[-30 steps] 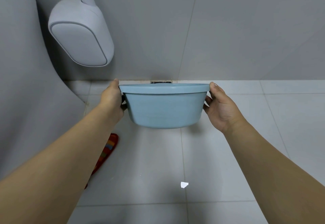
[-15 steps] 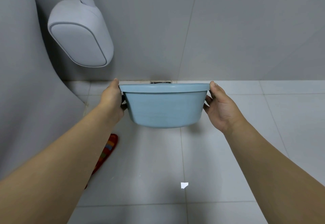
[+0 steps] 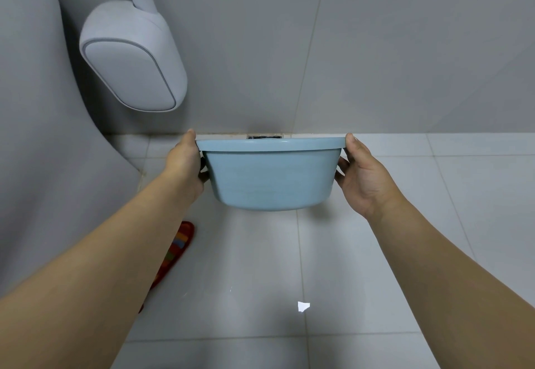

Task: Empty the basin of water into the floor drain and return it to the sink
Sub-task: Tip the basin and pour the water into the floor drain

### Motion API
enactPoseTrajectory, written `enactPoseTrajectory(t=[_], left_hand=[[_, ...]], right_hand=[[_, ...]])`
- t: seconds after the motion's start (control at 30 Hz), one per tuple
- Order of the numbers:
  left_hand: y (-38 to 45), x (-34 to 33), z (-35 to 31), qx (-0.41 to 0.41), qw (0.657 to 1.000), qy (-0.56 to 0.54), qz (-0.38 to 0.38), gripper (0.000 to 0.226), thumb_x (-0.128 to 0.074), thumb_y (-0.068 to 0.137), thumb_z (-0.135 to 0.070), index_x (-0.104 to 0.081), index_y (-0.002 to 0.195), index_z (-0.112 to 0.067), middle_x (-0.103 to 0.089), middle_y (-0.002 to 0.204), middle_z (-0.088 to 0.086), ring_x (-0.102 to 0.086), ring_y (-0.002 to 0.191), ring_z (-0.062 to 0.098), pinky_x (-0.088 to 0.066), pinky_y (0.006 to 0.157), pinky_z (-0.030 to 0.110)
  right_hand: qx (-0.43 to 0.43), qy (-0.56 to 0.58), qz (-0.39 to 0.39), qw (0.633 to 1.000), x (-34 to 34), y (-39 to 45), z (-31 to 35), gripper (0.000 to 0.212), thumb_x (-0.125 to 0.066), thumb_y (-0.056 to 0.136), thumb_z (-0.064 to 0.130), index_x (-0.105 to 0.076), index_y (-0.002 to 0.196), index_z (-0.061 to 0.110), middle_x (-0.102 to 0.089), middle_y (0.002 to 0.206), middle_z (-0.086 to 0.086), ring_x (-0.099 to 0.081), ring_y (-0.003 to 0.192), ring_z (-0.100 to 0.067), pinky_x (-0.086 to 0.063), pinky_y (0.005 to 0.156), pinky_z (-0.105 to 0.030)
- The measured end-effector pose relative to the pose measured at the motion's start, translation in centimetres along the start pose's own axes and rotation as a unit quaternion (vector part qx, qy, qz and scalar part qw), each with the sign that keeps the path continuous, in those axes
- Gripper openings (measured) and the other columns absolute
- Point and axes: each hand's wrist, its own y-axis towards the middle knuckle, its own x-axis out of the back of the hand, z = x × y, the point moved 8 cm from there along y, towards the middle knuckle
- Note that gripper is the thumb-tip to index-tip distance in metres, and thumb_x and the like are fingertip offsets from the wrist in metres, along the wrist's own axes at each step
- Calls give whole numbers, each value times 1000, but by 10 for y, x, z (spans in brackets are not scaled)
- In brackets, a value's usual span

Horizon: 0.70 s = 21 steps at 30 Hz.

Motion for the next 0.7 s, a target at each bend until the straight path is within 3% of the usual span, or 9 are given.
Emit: enactPoseTrajectory(t=[0.23,0.5,0.7], left_hand=[[0,-1,0,-2,1000,-1,2,33,-45,104,-42,-58,121,-17,-69,107,2,-65,96,22,-54,87,39],[0,-2,0,-4,1000,1,5,32,-45,104,-41,-59,119,-18,-70,112,3,-66,98,22,-54,89,40],[2,0,0,-4,1000,2,2,31,-46,103,-41,-59,118,-18,-69,110,3,-65,96,22,-54,82,38]], right_hand=[[2,-4,0,1000,1,1,0,67,-64,95,38,-41,153,15,-67,110,17,-59,111,-12,-44,103,-33],[2,-6,1,1000,1,2,0,71,-66,94,41,-38,154,16,-65,115,17,-59,113,-11,-46,102,-32],[2,-3,3,1000,1,4,-2,75,-69,90,43,-39,154,16,-66,117,16,-60,118,-11,-43,111,-37]])
